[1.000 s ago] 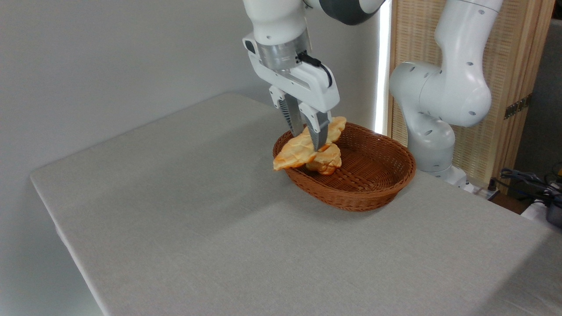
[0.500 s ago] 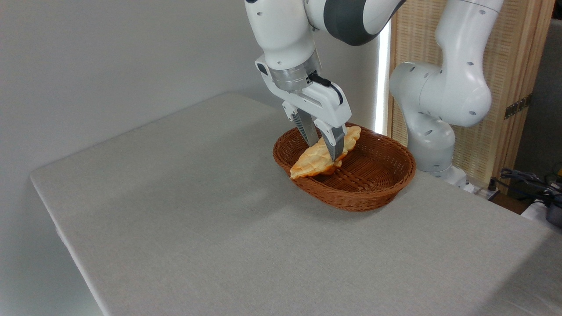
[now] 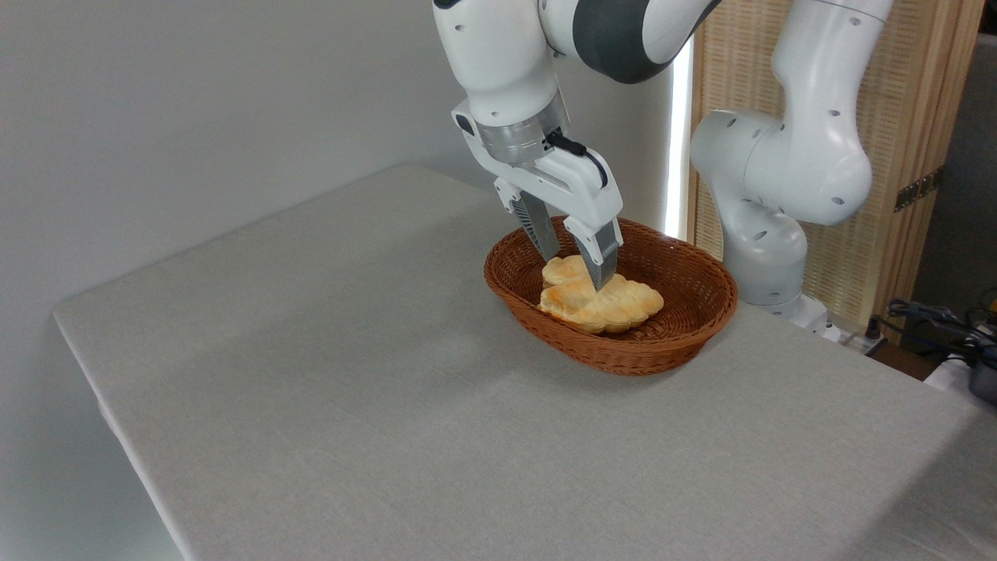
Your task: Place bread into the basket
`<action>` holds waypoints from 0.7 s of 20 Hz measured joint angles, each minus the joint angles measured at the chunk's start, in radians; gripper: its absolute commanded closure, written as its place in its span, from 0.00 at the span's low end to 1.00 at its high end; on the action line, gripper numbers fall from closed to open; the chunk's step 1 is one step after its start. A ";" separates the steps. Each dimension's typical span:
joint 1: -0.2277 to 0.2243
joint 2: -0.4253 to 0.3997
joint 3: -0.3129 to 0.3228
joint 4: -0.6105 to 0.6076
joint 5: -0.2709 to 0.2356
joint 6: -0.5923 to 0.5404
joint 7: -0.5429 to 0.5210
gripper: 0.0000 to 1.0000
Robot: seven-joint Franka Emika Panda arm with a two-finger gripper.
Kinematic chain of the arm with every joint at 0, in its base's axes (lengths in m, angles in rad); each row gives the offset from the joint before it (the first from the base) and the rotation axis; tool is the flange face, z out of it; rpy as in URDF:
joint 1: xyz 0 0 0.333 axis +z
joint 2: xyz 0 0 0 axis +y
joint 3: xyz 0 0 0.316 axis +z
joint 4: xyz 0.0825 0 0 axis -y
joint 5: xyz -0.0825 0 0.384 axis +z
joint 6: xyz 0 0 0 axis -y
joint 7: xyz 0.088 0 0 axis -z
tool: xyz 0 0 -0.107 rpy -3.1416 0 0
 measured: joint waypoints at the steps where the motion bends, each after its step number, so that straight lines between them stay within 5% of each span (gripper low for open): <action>1: 0.000 0.000 -0.001 0.006 0.000 0.009 0.001 0.00; 9: -0.006 0.016 -0.016 0.137 0.000 0.212 0.001 0.00; 14: -0.007 0.138 -0.023 0.260 0.000 0.305 -0.002 0.00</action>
